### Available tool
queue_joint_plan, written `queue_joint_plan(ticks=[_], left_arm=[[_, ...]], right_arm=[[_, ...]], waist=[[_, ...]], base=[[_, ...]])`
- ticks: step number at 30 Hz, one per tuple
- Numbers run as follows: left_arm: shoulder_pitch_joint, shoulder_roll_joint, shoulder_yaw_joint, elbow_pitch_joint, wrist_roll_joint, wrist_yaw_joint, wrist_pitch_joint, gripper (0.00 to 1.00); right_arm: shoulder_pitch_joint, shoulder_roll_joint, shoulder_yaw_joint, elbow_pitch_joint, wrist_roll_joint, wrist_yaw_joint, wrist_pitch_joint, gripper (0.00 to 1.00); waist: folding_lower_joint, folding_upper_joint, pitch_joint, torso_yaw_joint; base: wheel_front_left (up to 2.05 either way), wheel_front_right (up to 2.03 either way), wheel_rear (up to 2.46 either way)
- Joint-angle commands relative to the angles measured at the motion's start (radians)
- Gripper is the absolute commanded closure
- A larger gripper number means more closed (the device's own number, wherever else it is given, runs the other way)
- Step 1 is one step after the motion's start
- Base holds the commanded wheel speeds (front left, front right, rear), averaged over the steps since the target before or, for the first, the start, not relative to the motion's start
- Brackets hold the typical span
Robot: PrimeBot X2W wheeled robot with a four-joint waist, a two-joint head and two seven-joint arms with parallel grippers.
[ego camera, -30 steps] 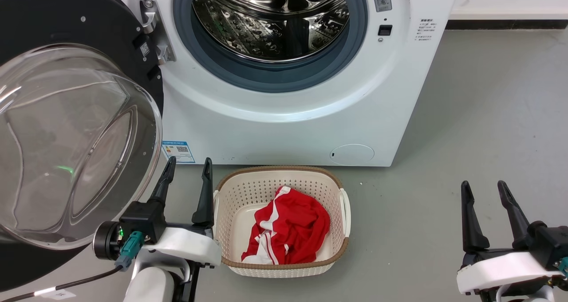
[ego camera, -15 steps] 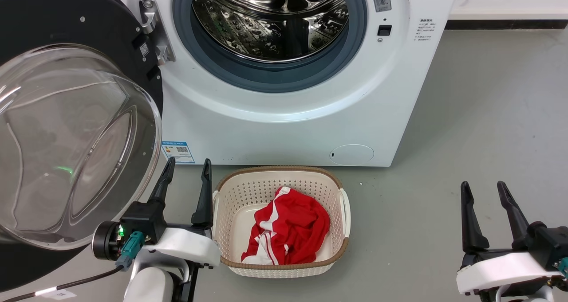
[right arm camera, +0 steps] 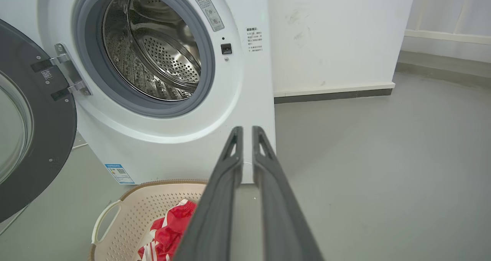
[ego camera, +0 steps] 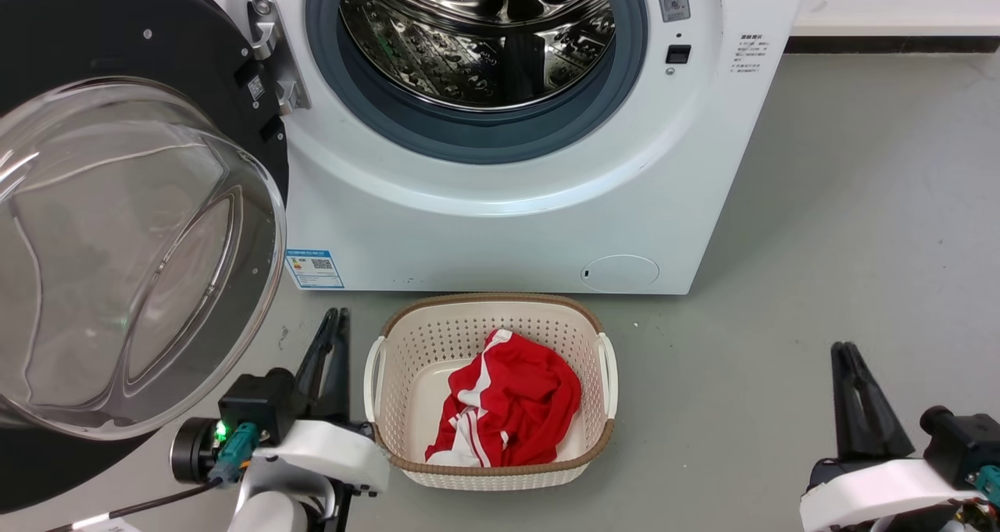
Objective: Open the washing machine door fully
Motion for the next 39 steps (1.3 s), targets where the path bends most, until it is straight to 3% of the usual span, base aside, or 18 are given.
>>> queue_joint_plan(ticks=[1, 20, 39], left_arm=[[-0.02, 0.001, 0.015, -0.002, -0.041, -0.003, 0.015, 1.0], [-0.002, -0.001, 0.055, -0.008, -0.398, -0.024, 0.1, 1.0], [0.007, -0.003, 0.089, -0.006, -0.668, -0.04, 0.168, 1.0]], right_arm=[[-0.01, 0.0, 0.002, -0.009, 0.045, 0.0, 0.004, 1.0], [-0.046, -0.011, 0.002, 0.035, 0.411, 0.0, 0.071, 1.0], [-0.07, -0.015, 0.0, 0.066, 0.684, 0.0, 0.123, 1.0]], waist=[[0.0, 0.0, -0.001, 0.0], [0.0, 0.0, -0.009, -0.003], [0.0, 0.0, -0.017, -0.005]], base=[[0.0, 0.0, 0.0], [0.0, 0.0, 0.0], [0.0, 0.0, 0.0]])
